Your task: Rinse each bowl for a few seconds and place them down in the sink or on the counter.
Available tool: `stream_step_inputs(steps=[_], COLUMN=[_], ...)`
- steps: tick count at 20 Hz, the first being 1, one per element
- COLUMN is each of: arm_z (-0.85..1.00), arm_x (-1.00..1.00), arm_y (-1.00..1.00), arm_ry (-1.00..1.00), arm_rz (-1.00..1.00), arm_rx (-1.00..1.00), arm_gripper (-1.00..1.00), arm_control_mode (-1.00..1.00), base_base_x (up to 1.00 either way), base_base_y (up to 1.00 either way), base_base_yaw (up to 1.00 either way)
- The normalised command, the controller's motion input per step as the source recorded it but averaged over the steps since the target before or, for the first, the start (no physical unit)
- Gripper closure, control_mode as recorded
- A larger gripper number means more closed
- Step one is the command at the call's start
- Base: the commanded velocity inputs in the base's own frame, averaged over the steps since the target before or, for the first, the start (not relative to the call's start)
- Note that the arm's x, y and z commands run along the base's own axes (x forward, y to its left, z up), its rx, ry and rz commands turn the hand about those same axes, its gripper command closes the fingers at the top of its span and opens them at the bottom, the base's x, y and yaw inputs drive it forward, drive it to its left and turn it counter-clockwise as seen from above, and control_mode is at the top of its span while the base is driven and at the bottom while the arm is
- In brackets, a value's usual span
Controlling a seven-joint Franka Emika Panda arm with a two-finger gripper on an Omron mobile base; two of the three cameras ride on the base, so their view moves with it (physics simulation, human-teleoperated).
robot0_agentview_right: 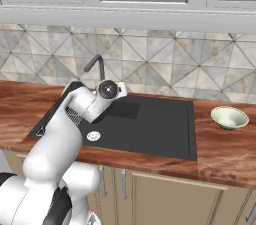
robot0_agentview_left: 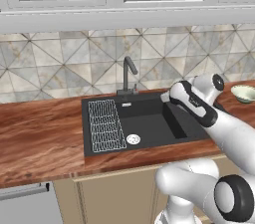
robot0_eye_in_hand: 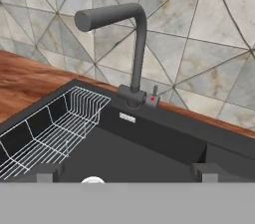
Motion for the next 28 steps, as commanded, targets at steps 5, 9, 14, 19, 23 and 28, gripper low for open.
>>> stream_step_inputs(steps=[5,9,14,19,23,28], arm_z=[-0.09,-0.09,-0.07,-0.06,-0.05,-0.03], arm_x=[0.15,0.17,0.13,0.14,0.15,0.17], arm_y=[0.00,0.00,0.00,0.02,0.02,0.13], arm_ry=[-0.10,-0.08,-0.09,-0.07,-0.06,-0.05], arm_rz=[0.00,0.02,0.04,0.04,0.05,0.01], arm_rx=[0.01,0.02,0.00,0.00,0.00,0.00], arm_gripper=[-1.00,-1.00,-1.00,-1.00,-1.00,-1.00], arm_control_mode=[-1.00,-1.00,-1.00,-1.00,-1.00,-1.00], base_base_x=[0.00,0.00,0.00,0.00,0.00,0.00], base_base_y=[0.00,0.00,0.00,0.00,0.00,0.00], base_base_yaw=[0.00,0.00,0.00,0.00,0.00,0.00])
